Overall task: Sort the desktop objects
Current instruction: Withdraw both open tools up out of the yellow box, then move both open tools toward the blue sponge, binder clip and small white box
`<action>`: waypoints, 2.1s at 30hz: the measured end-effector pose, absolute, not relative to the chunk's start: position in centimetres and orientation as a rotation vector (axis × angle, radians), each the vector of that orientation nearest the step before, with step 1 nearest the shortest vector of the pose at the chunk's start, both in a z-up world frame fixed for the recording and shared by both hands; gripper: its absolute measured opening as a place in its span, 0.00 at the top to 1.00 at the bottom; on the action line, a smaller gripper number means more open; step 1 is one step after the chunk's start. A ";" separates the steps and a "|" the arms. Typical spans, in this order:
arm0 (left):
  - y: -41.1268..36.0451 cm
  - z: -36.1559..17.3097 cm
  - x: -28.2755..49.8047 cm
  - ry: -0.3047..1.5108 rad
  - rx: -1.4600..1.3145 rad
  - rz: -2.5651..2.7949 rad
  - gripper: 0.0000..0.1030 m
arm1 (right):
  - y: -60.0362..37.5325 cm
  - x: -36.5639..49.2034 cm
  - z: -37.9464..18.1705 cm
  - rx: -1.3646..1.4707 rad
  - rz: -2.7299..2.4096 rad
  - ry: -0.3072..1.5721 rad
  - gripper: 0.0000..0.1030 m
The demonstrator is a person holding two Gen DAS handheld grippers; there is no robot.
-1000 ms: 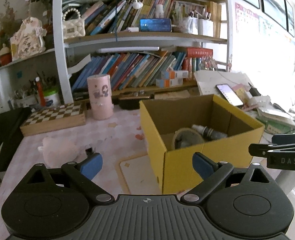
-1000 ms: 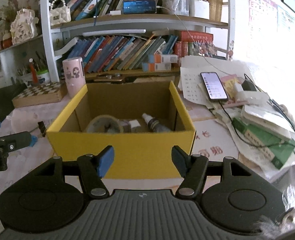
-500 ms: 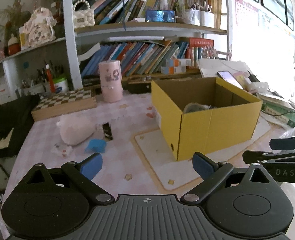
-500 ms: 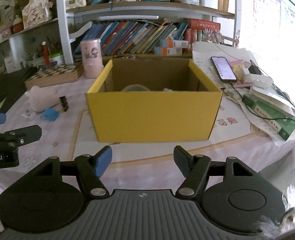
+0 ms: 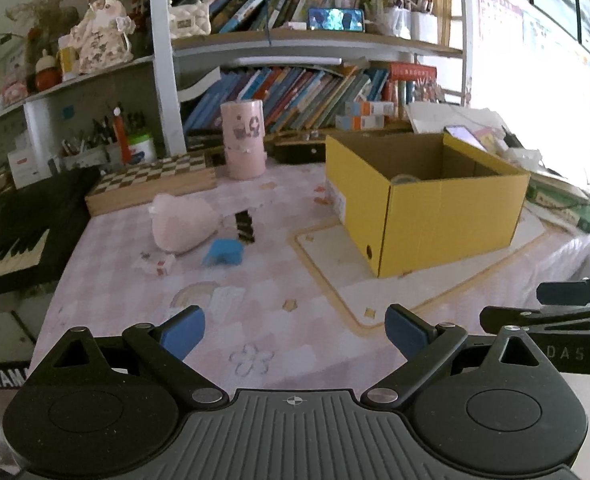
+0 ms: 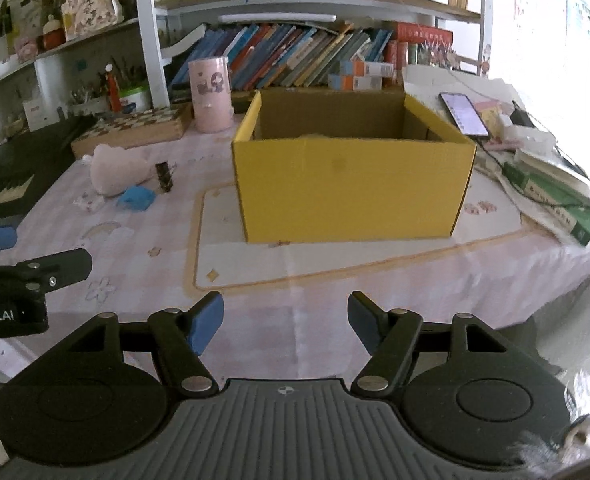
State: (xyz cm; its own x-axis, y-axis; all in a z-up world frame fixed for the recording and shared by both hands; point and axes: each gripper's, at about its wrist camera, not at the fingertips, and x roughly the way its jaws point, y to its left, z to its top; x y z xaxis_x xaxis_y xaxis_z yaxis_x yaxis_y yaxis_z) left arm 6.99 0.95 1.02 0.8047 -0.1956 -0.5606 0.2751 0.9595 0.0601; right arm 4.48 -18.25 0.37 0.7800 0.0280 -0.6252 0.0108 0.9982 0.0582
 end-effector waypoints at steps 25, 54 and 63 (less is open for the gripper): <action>5.6 0.1 4.7 0.632 0.133 -0.190 0.04 | -11.9 3.4 -0.2 -0.011 0.150 0.711 0.32; 11.6 0.1 5.2 0.641 0.060 -0.089 0.04 | -6.1 4.8 0.4 -0.065 0.229 0.703 0.32; 12.0 0.1 6.0 0.642 0.051 -0.078 0.04 | -5.7 5.5 0.5 -0.078 0.236 0.703 0.32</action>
State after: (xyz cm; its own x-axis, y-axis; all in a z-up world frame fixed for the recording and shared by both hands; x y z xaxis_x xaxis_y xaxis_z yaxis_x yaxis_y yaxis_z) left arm 5.99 11.98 0.07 0.7982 -0.0574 -0.5997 0.0887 0.9958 0.0228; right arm 5.51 -5.71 0.54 0.7375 0.1890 -0.6483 -0.2411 0.9705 0.0086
